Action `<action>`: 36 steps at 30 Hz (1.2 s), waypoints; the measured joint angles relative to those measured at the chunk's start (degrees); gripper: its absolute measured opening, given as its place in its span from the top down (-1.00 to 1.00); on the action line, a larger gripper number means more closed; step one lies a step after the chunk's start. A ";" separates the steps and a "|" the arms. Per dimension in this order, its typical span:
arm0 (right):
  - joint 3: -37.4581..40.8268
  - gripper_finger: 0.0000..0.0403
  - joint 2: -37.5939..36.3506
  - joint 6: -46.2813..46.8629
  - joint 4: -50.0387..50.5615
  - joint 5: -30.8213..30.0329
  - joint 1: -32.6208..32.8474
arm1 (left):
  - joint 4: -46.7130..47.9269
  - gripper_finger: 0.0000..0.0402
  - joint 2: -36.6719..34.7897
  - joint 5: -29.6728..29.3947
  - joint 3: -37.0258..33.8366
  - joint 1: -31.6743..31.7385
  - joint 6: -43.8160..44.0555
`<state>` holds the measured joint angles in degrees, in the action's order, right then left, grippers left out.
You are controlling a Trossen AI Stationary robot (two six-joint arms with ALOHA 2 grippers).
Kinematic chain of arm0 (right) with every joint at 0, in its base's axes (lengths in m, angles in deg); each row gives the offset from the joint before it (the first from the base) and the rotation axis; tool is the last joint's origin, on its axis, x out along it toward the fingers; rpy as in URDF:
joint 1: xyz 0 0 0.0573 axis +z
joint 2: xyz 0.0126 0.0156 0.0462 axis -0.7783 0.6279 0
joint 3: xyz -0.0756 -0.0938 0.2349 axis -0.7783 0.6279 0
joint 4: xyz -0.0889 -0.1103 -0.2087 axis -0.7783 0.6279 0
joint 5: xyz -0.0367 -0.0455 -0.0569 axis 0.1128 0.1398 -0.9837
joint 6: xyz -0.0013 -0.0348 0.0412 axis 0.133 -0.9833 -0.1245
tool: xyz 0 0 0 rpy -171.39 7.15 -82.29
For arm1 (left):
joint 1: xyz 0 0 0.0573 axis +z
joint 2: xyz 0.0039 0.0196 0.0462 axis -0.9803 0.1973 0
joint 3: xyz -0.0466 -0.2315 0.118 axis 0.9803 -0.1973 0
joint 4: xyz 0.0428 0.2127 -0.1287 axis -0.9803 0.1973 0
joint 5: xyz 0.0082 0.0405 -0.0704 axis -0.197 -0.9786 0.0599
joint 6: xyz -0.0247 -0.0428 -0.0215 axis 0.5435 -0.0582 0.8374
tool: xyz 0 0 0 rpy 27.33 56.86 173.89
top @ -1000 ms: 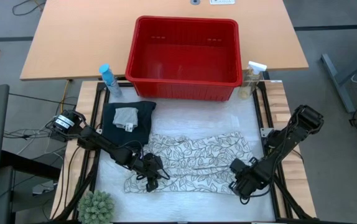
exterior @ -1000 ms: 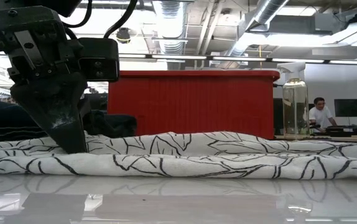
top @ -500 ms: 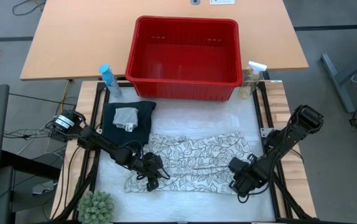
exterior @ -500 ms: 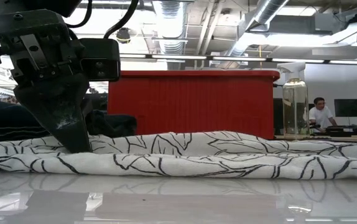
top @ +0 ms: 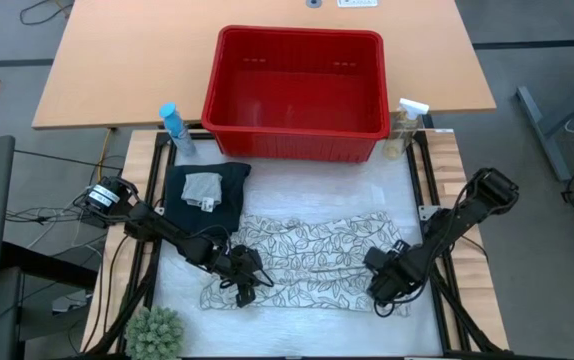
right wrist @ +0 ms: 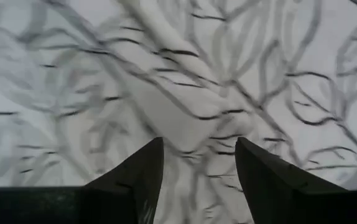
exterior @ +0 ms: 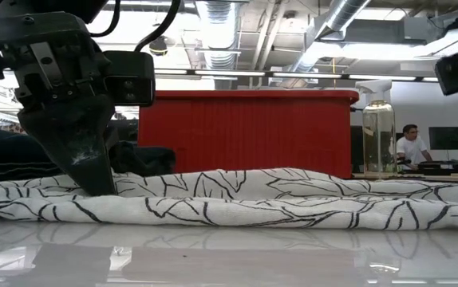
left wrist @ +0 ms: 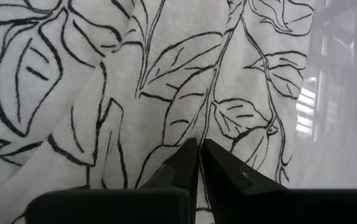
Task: Fold Laundry from Bin
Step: Fold the white patterned shirt
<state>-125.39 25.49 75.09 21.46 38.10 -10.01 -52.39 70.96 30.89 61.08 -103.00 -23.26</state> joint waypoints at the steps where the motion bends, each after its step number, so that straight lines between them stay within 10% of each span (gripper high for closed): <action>1: 0.34 -0.09 -0.01 0.24 0.35 0.02 0.01 | 0.00 0.91 -0.01 0.06 0.00 0.00 0.19; 8: 2.23 0.00 0.01 -0.97 -1.02 2.42 -0.75 | 0.00 0.91 0.00 0.14 0.00 0.00 0.49; 16: 2.16 0.90 0.01 -1.27 -1.41 3.08 -0.76 | 0.00 0.91 0.00 0.18 0.00 0.00 0.58; 36: -5.83 0.75 0.03 10.36 7.23 -5.38 2.06 | -5.33 0.91 0.09 13.89 3.80 3.37 7.42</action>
<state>-131.22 25.53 85.45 28.69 32.72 -7.95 -57.73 71.04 44.77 64.88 -99.64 -15.84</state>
